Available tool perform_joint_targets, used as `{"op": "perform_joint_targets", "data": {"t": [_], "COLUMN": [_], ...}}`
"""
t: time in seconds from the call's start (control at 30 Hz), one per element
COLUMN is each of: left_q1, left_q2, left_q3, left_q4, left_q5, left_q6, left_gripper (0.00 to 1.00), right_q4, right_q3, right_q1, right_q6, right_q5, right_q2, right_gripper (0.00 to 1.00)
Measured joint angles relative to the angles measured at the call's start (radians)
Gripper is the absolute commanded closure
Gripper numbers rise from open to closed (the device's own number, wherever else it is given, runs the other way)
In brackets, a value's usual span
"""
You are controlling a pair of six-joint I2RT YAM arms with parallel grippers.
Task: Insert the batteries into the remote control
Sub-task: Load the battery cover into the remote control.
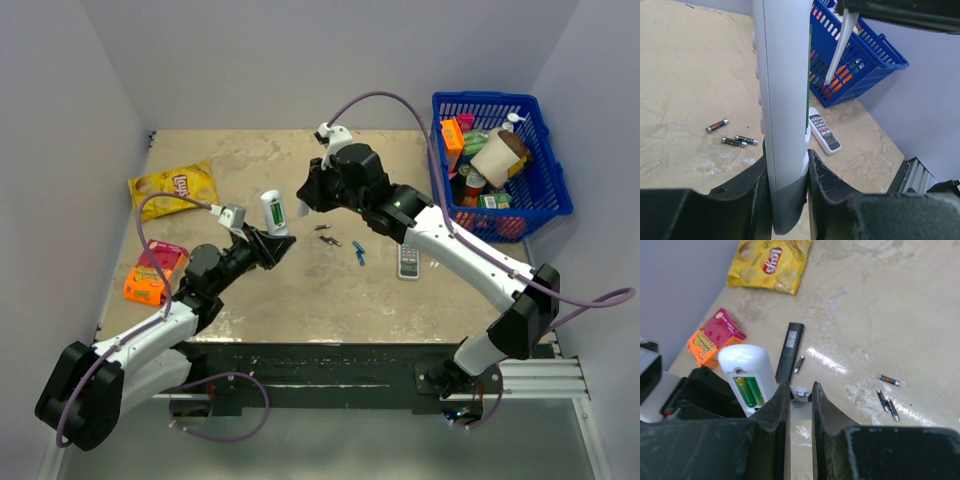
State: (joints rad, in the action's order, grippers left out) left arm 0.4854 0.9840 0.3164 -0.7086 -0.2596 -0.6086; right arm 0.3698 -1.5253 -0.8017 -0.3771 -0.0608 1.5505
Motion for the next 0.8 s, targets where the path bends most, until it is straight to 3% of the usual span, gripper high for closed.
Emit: {"op": "perform_joint_targets", "data": {"t": [0.47, 0.8], "left_q1": [0.000, 0.000], "left_q2": [0.024, 0.028], "left_q3": [0.012, 0.026], "left_q4": [-0.034, -0.030], "left_q5": [0.001, 0.005], "left_q6": [-0.095, -0.117], "left_gripper": [1.00, 1.00], "right_q4": [-0.151, -0.152], "right_q3": [-0.042, -0.043], "right_q1": [-0.043, -0.099], "right_q6": [0.004, 0.047], "right_q5": [0.036, 0.052], "right_q2": [-0.036, -0.029], "right_gripper": [0.92, 0.91]}}
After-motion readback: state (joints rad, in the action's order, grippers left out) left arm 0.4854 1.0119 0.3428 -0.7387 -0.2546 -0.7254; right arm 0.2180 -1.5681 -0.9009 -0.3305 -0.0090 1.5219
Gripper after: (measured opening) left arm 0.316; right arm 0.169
